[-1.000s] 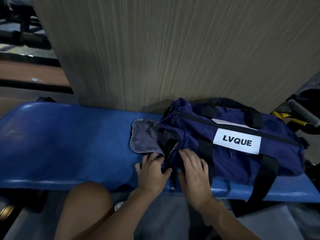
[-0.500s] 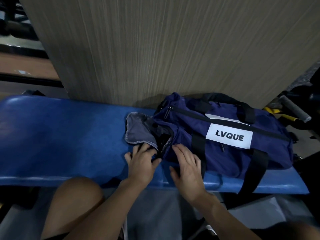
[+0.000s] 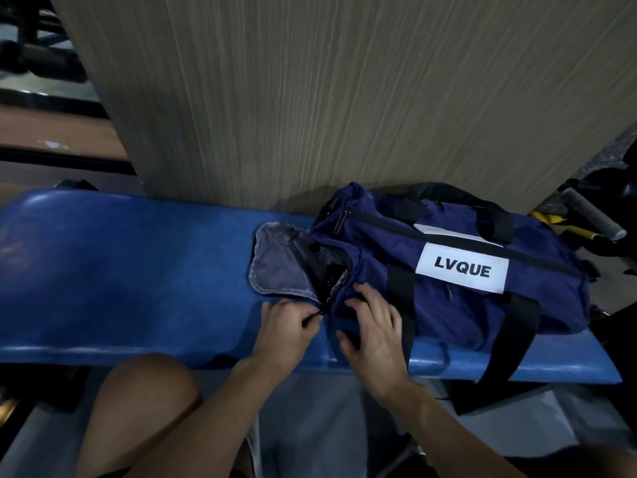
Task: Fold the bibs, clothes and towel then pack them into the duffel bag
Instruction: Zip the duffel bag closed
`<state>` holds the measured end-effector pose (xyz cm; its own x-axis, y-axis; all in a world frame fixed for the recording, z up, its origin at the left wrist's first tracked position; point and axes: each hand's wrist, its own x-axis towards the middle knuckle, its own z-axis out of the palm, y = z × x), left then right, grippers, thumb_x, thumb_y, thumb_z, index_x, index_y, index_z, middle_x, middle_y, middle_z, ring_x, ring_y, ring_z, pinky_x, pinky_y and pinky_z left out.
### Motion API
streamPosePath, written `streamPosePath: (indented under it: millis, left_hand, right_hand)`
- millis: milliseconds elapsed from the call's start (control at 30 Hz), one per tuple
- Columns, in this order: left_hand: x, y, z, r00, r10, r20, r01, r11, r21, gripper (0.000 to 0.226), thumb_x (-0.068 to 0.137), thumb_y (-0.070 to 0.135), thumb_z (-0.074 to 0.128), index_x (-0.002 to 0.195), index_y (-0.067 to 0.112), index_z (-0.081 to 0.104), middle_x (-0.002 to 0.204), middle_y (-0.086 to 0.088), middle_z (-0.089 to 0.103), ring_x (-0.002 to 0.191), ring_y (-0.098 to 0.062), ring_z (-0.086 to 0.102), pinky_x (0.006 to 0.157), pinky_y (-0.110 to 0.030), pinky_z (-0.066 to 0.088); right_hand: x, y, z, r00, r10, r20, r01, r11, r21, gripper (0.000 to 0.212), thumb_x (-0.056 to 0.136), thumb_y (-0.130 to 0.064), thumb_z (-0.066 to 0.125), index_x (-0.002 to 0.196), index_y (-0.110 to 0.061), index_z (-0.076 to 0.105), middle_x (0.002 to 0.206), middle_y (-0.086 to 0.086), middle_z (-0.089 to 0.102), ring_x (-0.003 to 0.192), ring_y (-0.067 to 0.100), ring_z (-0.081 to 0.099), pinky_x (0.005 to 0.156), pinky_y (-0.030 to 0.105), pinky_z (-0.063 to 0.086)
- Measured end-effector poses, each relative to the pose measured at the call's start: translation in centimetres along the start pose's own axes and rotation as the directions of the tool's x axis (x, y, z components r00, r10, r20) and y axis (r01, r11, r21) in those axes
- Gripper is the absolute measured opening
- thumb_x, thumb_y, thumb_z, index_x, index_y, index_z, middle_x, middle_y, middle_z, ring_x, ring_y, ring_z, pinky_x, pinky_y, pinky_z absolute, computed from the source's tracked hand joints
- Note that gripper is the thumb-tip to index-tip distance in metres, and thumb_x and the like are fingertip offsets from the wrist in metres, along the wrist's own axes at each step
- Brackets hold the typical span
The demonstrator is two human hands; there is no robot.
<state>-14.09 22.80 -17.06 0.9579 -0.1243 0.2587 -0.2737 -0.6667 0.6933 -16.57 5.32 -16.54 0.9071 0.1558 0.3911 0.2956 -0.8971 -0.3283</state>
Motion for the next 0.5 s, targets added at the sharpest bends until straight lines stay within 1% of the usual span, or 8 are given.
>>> streamPosePath:
  millis: [67,133,167,233,300,333,400,500]
  left_hand:
    - [0.0,0.3,-0.2,1.000,-0.015,0.005,0.015,0.997,-0.071,0.037,0.083,0.016,0.060,0.055,0.019,0.037,0.049,0.001,0.046,0.049,-0.009,0.040,0.055,-0.032,0.037]
    - [-0.1,0.4,-0.2,0.999,-0.048,0.020,0.050,0.991,-0.123,0.031,0.084,0.009,0.062,0.057,0.012,0.045,0.053,-0.004,0.051,0.052,-0.007,0.040,0.053,-0.031,0.037]
    - [-0.2,0.3,-0.2,0.998,-0.061,0.024,0.064,0.987,-0.150,0.023,0.085,0.007,0.064,0.063,0.007,0.056,0.058,-0.005,0.057,0.055,-0.006,0.045,0.055,-0.032,0.042]
    - [-0.5,0.2,-0.3,0.997,-0.077,0.009,0.077,0.969,-0.236,0.007,0.086,0.006,0.070,0.082,0.009,0.074,0.071,0.000,0.071,0.067,-0.006,0.062,0.064,-0.025,0.050]
    - [-0.7,0.2,-0.4,0.995,-0.096,0.011,0.095,0.946,-0.310,0.014,0.085,0.008,0.075,0.099,0.012,0.078,0.085,0.006,0.075,0.080,-0.001,0.067,0.071,-0.014,0.051]
    - [-0.8,0.1,-0.5,0.995,-0.099,0.020,0.101,0.940,-0.325,0.018,0.085,0.009,0.076,0.103,0.012,0.078,0.090,0.006,0.076,0.085,0.002,0.067,0.075,-0.011,0.050]
    - [-0.9,0.0,-0.5,0.995,-0.092,0.032,0.097,0.935,-0.342,0.022,0.085,0.009,0.077,0.107,0.011,0.077,0.096,0.005,0.075,0.090,0.005,0.067,0.081,-0.010,0.050]
    - [-1.0,-0.1,-0.8,0.997,-0.071,0.025,0.075,0.931,-0.356,0.020,0.087,0.008,0.074,0.106,0.013,0.077,0.095,0.007,0.076,0.089,0.002,0.068,0.081,-0.014,0.052]
  right_hand:
    - [0.0,-0.1,0.0,1.000,0.008,-0.004,-0.008,1.000,-0.004,0.055,0.071,-0.021,0.078,0.119,-0.024,0.052,0.146,-0.004,0.039,0.136,0.013,0.034,0.110,0.035,0.021]
    - [0.1,-0.5,0.0,0.999,0.029,-0.027,-0.029,1.000,0.007,0.051,0.071,-0.021,0.078,0.117,-0.024,0.054,0.142,-0.006,0.042,0.132,0.013,0.037,0.107,0.035,0.025]
    - [0.3,-0.6,0.0,0.998,0.046,-0.047,-0.045,0.999,0.016,0.049,0.072,-0.020,0.078,0.115,-0.024,0.055,0.137,-0.005,0.044,0.128,0.015,0.040,0.103,0.035,0.029]
    - [0.6,-0.9,0.2,0.990,0.103,-0.101,-0.096,0.993,0.070,0.041,0.073,-0.017,0.078,0.109,-0.020,0.059,0.123,-0.003,0.048,0.113,0.018,0.048,0.094,0.034,0.038]
    - [0.6,-1.2,0.5,0.974,0.199,-0.110,-0.174,0.965,0.198,0.029,0.078,-0.015,0.077,0.102,-0.016,0.061,0.105,-0.003,0.051,0.093,0.017,0.056,0.080,0.037,0.049]
    - [0.6,-1.3,0.6,0.965,0.250,-0.080,-0.222,0.939,0.262,0.023,0.081,-0.016,0.076,0.099,-0.015,0.062,0.095,-0.005,0.053,0.082,0.014,0.057,0.072,0.037,0.051]
    - [0.4,-1.5,0.8,0.948,0.320,-0.001,-0.305,0.906,0.294,0.018,0.083,-0.022,0.076,0.094,-0.015,0.063,0.075,-0.011,0.054,0.066,0.011,0.054,0.061,0.032,0.048]
    - [0.3,-1.8,1.2,0.940,0.340,0.011,-0.334,0.917,0.216,0.023,0.081,-0.033,0.077,0.086,-0.016,0.063,0.067,-0.013,0.054,0.061,0.009,0.053,0.056,0.027,0.039]
